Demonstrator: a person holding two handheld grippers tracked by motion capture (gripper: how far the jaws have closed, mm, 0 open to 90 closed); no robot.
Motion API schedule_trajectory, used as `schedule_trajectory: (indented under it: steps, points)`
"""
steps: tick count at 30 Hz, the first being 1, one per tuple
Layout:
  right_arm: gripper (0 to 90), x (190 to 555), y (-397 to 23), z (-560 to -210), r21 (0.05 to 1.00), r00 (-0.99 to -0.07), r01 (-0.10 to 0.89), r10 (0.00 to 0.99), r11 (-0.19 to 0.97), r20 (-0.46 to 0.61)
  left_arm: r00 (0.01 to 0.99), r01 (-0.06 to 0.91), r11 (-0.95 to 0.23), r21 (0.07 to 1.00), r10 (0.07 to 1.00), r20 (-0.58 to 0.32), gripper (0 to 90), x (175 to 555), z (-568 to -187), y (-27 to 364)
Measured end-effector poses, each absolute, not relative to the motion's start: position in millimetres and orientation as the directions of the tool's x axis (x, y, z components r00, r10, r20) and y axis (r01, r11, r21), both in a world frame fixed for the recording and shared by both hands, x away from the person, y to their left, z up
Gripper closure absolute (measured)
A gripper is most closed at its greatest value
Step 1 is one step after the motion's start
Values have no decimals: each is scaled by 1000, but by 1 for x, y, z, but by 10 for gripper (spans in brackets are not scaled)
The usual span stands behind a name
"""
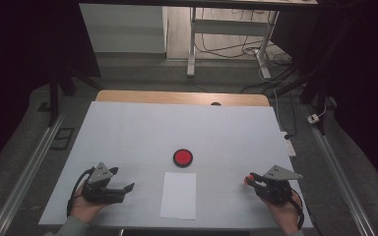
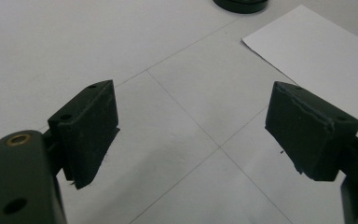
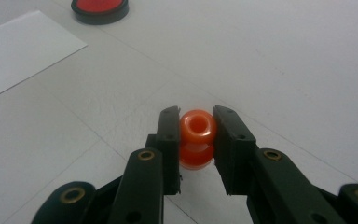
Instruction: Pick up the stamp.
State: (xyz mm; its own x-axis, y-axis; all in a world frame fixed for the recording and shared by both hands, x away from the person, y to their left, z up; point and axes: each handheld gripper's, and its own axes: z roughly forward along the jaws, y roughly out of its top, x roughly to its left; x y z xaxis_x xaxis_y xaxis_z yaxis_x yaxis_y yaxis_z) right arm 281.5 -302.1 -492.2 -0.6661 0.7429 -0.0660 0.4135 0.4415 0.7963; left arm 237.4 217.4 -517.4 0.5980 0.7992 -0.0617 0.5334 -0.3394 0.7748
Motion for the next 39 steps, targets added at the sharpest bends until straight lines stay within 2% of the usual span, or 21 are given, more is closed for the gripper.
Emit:
schedule_trajectory:
  steps: [10, 39]
  points:
    - [724, 281, -304, -486, 841, -651, 400, 758, 364, -19, 597, 534, -341, 774, 800, -60, 174, 238, -518, 217]
    - [724, 292, -277, -475, 898, -707, 320, 708, 303, 13, 603, 542, -318, 778, 792, -97, 175, 238, -520, 217]
